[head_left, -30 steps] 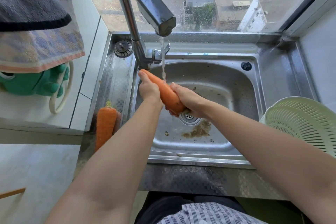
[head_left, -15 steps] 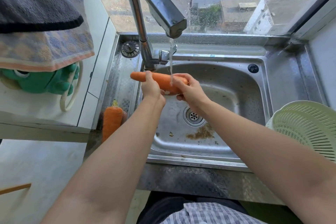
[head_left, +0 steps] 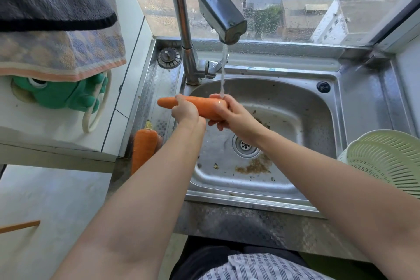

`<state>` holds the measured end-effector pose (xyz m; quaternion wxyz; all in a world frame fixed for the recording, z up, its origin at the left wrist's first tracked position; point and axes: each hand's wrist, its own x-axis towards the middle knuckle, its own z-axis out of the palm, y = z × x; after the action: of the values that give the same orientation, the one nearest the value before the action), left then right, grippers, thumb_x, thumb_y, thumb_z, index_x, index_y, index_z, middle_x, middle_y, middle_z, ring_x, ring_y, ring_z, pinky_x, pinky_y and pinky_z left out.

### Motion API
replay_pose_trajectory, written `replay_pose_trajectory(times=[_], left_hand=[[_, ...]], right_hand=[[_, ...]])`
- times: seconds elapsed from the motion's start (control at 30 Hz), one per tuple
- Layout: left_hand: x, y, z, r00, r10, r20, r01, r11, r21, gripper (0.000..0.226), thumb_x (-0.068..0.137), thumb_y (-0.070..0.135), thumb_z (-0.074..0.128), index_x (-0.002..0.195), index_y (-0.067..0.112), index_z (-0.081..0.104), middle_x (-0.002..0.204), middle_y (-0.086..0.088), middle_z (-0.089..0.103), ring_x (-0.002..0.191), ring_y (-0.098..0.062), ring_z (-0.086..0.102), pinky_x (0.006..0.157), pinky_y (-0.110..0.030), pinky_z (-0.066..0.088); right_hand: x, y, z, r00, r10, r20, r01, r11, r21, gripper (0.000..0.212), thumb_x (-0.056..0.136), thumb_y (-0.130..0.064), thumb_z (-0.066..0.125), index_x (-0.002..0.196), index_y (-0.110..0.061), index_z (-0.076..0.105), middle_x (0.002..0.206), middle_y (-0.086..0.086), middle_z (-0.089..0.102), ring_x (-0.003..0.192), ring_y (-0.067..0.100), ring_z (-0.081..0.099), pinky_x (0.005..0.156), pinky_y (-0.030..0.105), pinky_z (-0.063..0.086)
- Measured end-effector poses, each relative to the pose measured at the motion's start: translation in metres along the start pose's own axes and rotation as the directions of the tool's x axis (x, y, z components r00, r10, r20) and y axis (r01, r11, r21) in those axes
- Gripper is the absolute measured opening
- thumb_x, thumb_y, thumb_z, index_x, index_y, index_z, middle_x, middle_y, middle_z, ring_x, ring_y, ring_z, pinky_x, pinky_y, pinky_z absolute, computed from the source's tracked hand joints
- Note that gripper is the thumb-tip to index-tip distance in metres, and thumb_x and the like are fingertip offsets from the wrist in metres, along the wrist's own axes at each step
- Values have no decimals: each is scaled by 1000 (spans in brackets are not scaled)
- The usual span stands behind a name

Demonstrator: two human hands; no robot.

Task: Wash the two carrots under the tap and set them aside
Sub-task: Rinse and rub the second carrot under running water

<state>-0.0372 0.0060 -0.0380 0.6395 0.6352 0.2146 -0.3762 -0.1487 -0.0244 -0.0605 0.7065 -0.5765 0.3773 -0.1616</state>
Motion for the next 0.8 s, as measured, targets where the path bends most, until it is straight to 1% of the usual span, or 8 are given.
replay_pose_trajectory(times=[0.07,0.17,0.23,0.37,0.57,0.63,0.7,0.8], left_hand=[[-3,4,-3,1000,7,-31,-7,1000,-6,54,103,40,38,145,5,34,134,-17,49,109,-33,54,93,-42,45],[-9,4,-4,999,-11,-37,11,1000,-11,52,104,37,38,143,3,35,138,-18,49,115,-32,55,87,-39,44],[-13,5,-4,999,-11,-39,11,1000,3,53,104,39,37,143,4,35,137,-17,49,113,-32,55,84,-39,43],[-14,11,-6,998,24,-62,-23,1000,11,52,104,39,35,145,7,32,138,-15,47,116,-31,53,81,-37,39],[-28,3,-2,998,38,-50,-37,999,23,49,105,37,36,141,4,33,135,-16,50,99,-25,51,80,-36,42],[-26,3,-4,997,38,-60,-37,999,23,50,104,38,35,142,5,31,137,-17,49,109,-31,55,81,-39,42],[-22,5,-6,997,24,-78,-22,999,24,52,104,40,35,143,6,31,137,-18,49,117,-36,54,82,-42,44],[-23,6,-4,998,11,-67,-11,1000,-6,52,104,40,36,144,7,30,137,-16,49,117,-35,55,89,-43,46]], right_hand=[[-4,0,-1,996,-10,91,15,999,-52,40,98,-20,57,135,-10,45,100,12,59,74,18,61,66,31,50],[4,-5,12,992,-53,-117,41,994,-102,31,99,-30,55,120,-7,55,87,10,57,59,17,56,50,26,44],[6,-6,16,985,-7,-170,2,1000,-31,33,102,-33,49,118,-6,57,92,13,56,58,18,56,52,27,44],[-3,-2,6,992,28,121,-49,984,173,37,103,-18,48,138,-9,42,117,15,50,83,24,59,75,33,51],[7,-5,18,956,110,-271,-86,991,100,35,102,-37,47,115,-6,58,103,21,57,53,18,55,52,29,47],[2,-2,11,988,105,-111,-86,982,168,29,102,-28,49,125,-10,55,116,22,53,67,21,59,63,30,52],[-4,0,2,994,57,98,-76,976,205,41,99,-12,55,138,-12,43,121,20,49,81,23,59,78,32,53],[-5,-2,3,1000,-10,15,8,993,117,39,97,-14,58,133,-7,45,108,16,53,71,18,59,68,31,52]])
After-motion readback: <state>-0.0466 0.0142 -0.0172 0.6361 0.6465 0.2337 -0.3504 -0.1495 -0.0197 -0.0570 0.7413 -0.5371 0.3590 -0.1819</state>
